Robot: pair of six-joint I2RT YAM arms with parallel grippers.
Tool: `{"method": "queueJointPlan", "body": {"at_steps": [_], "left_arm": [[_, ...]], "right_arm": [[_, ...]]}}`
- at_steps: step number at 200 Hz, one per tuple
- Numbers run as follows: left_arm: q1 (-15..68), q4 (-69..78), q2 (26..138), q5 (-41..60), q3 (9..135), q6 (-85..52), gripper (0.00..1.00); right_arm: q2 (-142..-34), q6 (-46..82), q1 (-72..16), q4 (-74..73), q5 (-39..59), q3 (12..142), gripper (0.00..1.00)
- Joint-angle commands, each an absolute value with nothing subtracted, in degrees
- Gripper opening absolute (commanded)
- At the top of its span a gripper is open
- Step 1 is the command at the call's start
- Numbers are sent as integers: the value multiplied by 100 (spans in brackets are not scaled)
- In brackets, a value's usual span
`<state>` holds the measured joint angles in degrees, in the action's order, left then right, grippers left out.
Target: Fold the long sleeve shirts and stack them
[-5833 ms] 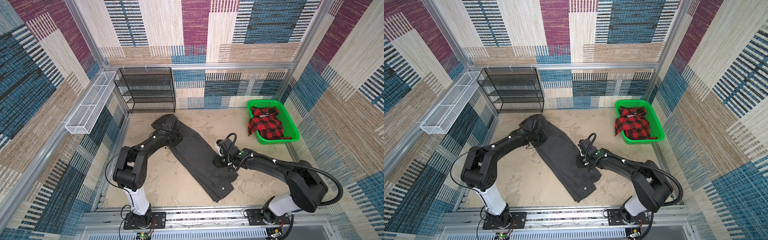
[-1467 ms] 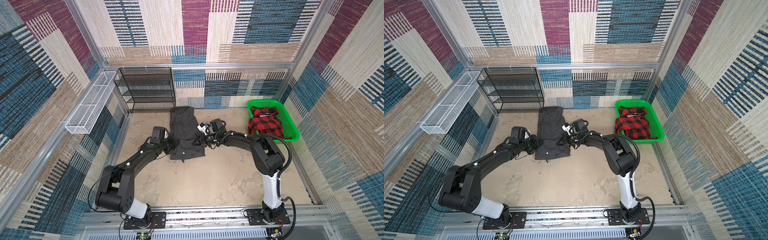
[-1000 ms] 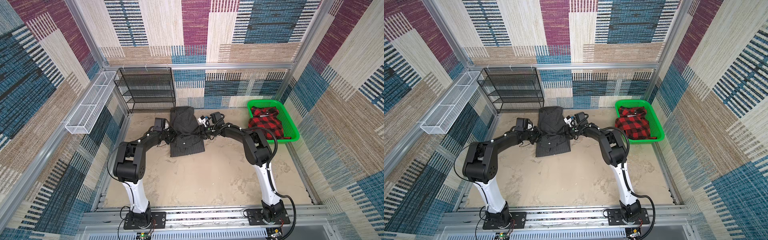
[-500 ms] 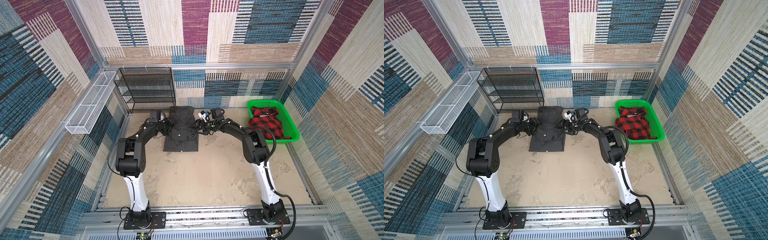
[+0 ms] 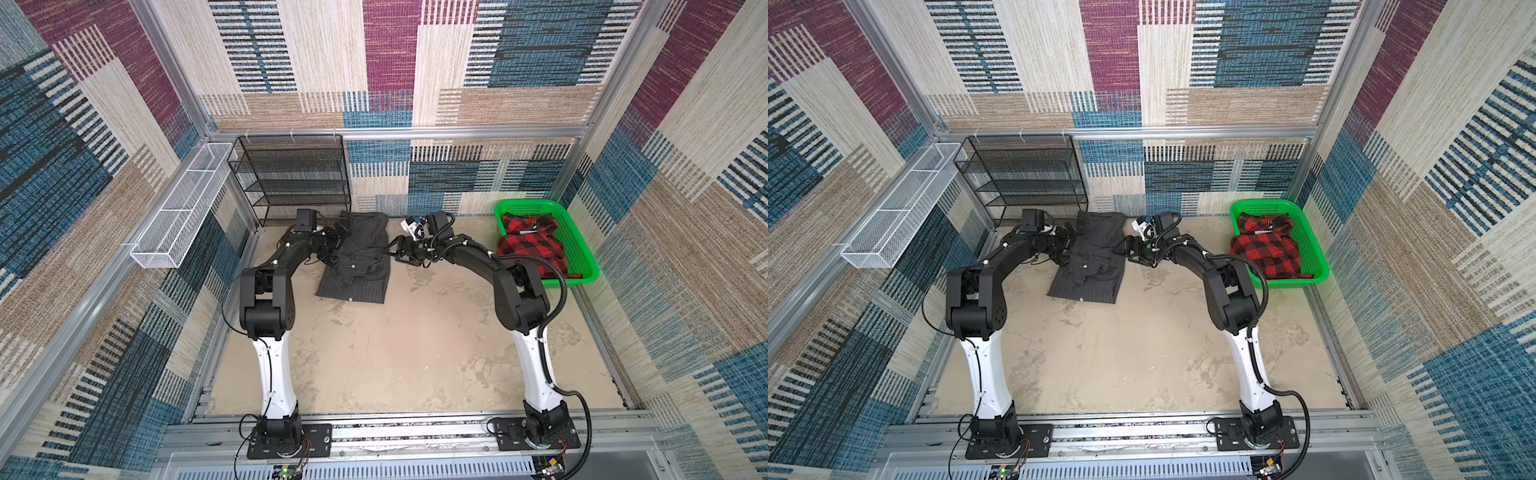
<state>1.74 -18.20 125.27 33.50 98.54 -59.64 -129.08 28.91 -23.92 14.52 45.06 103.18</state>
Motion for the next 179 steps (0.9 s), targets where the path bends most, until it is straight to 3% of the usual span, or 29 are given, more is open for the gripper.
{"method": "queueJointPlan", "body": {"at_steps": [1,25,60,136,179], "left_arm": [[158,-1727,12491,3510,9778,-6483,99],[155,-1662,12373,3482,9615,-6710,99],[158,-1628,12219,3424,9477,-6799,99],[158,-1637,12174,3401,9396,-6749,99],[149,-1443,12234,3480,9318,-6842,99]], "right_arm": [[-12381,2174,-2685,1529,3729,9939,73],[-12095,1683,-3270,1640,2762,9673,44],[-12365,1422,-3960,1416,2289,9759,28],[-13039,1371,-4342,945,2168,10074,23],[-13476,1323,-4368,893,1590,10489,22]]}}
